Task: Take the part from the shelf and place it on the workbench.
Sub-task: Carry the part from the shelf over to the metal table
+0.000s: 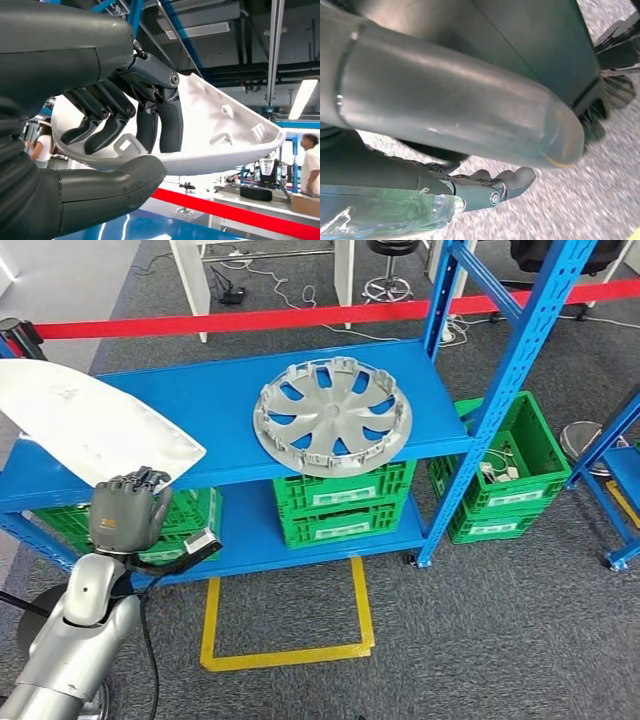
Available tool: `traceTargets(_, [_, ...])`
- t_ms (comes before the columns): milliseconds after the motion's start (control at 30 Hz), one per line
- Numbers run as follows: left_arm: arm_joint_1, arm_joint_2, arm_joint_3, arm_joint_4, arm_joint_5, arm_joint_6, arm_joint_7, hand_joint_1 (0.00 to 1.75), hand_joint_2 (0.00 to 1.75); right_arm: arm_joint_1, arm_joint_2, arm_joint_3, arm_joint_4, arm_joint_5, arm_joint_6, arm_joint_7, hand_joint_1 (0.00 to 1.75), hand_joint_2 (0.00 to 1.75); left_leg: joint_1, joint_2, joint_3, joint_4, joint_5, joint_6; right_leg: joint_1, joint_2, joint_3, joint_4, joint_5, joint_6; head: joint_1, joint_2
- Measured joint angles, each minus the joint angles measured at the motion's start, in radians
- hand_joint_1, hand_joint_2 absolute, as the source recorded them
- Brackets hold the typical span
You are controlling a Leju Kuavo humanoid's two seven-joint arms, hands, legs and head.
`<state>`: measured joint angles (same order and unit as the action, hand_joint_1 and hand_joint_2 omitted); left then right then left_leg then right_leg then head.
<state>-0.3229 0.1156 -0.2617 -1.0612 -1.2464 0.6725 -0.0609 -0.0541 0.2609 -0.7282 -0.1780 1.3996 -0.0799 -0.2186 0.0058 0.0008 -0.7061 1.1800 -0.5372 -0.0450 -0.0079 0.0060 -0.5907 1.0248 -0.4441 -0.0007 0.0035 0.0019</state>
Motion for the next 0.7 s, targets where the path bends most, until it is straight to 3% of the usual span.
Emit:
traceTargets(33, [0.002, 0.002, 0.000, -0.001, 0.001, 0.000, 0.000, 1.75, 1.75, 0.001, 0.000, 0.000, 0.000, 0.000, 0.001, 0.000, 0.00, 0.00, 0.002, 0.000, -0.010, 0.059, -0.026, -0.004, -0.001, 0.000, -0.016, 0.000, 0.012, 0.002, 0.000, 0.000])
traceTargets(67, [0.006, 0.004, 0.000, -0.004, 0.001, 0.000, -0.001, 1.75, 1.75, 0.001, 0.000, 0.000, 0.000, 0.000, 0.002, -0.001, 0.00, 0.00, 0.004, 0.000, -0.008, 0.097, -0.026, -0.007, -0.003, 0.000, -0.033, 0.001, 0.024, 0.004, 0.000, 0.000])
traceTargets(100, [0.011, 0.006, 0.000, -0.007, 0.002, 0.000, -0.001, 1.75, 1.75, 0.002, 0.000, 0.000, 0.000, -0.001, 0.003, -0.002, 0.00, 0.00, 0.006, 0.000, 0.007, 0.105, -0.005, -0.011, -0.005, -0.001, -0.049, 0.001, 0.037, 0.008, 0.000, 0.000])
traceTargets(167, [0.020, 0.011, 0.001, -0.018, 0.003, -0.002, -0.002, 1.75, 1.75, 0.001, 0.000, 0.000, 0.000, -0.005, 0.005, -0.004, 0.00, 0.00, 0.013, 0.000, 0.083, 0.032, 0.050, -0.018, -0.011, 0.000, -0.079, 0.003, 0.062, 0.018, 0.000, 0.000])
traceTargets(200, [0.022, 0.012, 0.002, -0.023, 0.003, -0.003, -0.003, 1.75, 1.75, 0.001, 0.000, 0.000, 0.000, -0.006, 0.006, -0.006, 0.00, 0.00, 0.016, -0.001, 0.138, -0.040, 0.055, -0.021, -0.011, 0.000, -0.092, 0.005, 0.073, 0.024, -0.001, 0.000])
traceTargets(267, [0.024, 0.013, 0.003, -0.033, 0.004, -0.006, -0.003, 1.75, 1.75, -0.001, -0.001, 0.000, 0.000, -0.009, 0.006, -0.009, 0.00, 0.00, 0.017, -0.004, 0.221, -0.165, 0.025, -0.011, -0.010, 0.001, -0.106, 0.007, 0.095, 0.039, -0.001, 0.000])
traceTargets(300, [0.028, 0.013, 0.004, -0.036, 0.004, -0.009, -0.003, 1.75, 1.75, -0.001, -0.001, 0.000, 0.000, -0.010, 0.006, -0.011, 0.00, 0.00, 0.014, -0.006, 0.235, -0.195, 0.013, -0.001, -0.010, 0.001, -0.108, 0.003, 0.106, 0.046, -0.001, 0.000])
traceTargets(367, [0.038, 0.012, 0.005, -0.039, 0.005, -0.016, -0.004, 1.75, 1.75, 0.001, -0.001, 0.000, 0.000, -0.012, 0.005, -0.012, 0.00, 0.00, 0.010, -0.003, 0.223, -0.199, 0.023, 0.022, -0.013, 0.001, -0.112, -0.006, 0.120, 0.057, -0.001, 0.000])
traceTargets(400, [0.043, 0.013, 0.006, -0.039, 0.005, -0.020, -0.005, 1.75, 1.75, 0.001, -0.001, 0.000, 0.000, -0.012, 0.004, -0.011, 0.00, 0.00, 0.010, -0.001, 0.213, -0.198, 0.034, 0.032, -0.014, 0.001, -0.118, 0.004, 0.101, 0.061, 0.000, 0.000])
traceTargets(433, [0.046, 0.013, 0.007, -0.040, 0.006, -0.023, -0.005, 1.75, 1.75, 0.001, -0.001, 0.000, 0.000, -0.013, 0.003, -0.011, 0.00, 0.00, 0.011, 0.001, 0.202, -0.199, 0.045, 0.040, -0.013, 0.001, -0.127, 0.034, 0.062, 0.064, 0.002, 0.000])
traceTargets(500, [0.051, 0.013, 0.012, -0.043, 0.010, -0.026, -0.005, 1.75, 1.75, 0.000, -0.002, 0.000, 0.000, -0.013, 0.001, -0.010, 0.00, 0.00, 0.007, 0.003, 0.177, -0.198, 0.069, 0.051, -0.010, 0.000, -0.154, 0.158, -0.047, 0.066, 0.007, 0.000])
traceTargets(533, [0.054, 0.013, 0.015, -0.045, 0.011, -0.027, -0.005, 1.75, 1.75, -0.001, -0.002, 0.000, 0.000, -0.013, 0.000, -0.010, 0.00, 0.00, 0.003, 0.003, 0.162, -0.197, 0.081, 0.053, -0.007, 0.000, -0.162, 0.228, -0.083, 0.065, 0.008, 0.000])
traceTargets(567, [0.057, 0.014, 0.018, -0.046, 0.012, -0.027, -0.005, 1.75, 1.75, -0.001, -0.002, 0.000, 0.000, -0.013, 0.000, -0.010, 0.00, 0.00, 0.000, 0.003, 0.147, -0.196, 0.092, 0.055, -0.005, 0.000, -0.162, 0.279, -0.096, 0.062, 0.009, 0.000])
traceTargets(600, [0.061, 0.014, 0.021, -0.047, 0.014, -0.028, -0.006, 1.75, 1.75, -0.001, -0.002, 0.000, 0.000, -0.012, 0.000, -0.010, 0.00, 0.00, -0.004, 0.003, 0.133, -0.196, 0.103, 0.055, -0.001, 0.000, -0.147, 0.297, -0.086, 0.057, 0.009, 0.000])
traceTargets(633, [0.064, 0.015, 0.022, -0.048, 0.017, -0.028, -0.006, 1.75, 1.75, 0.000, -0.002, 0.000, 0.000, -0.011, 0.000, -0.009, 0.00, 0.00, -0.007, 0.003, 0.119, -0.195, 0.114, 0.055, 0.002, 0.000, -0.115, 0.279, -0.062, 0.050, 0.009, 0.000])
traceTargets(667, [0.068, 0.016, 0.024, -0.051, 0.020, -0.027, -0.006, 1.75, 1.75, 0.001, -0.002, 0.000, 0.000, -0.010, 0.000, -0.008, 0.00, 0.00, -0.010, 0.003, 0.108, -0.195, 0.124, 0.055, 0.006, 0.000, -0.066, 0.226, -0.041, 0.041, 0.009, 0.000])
traceTargets(700, [0.072, 0.017, 0.026, -0.056, 0.023, -0.027, -0.007, 1.75, 1.75, 0.000, -0.002, 0.000, 0.000, -0.009, -0.001, -0.008, 0.00, 0.00, -0.013, 0.003, 0.098, -0.195, 0.134, 0.052, 0.011, 0.001, -0.007, 0.151, -0.039, 0.031, 0.009, 0.000])
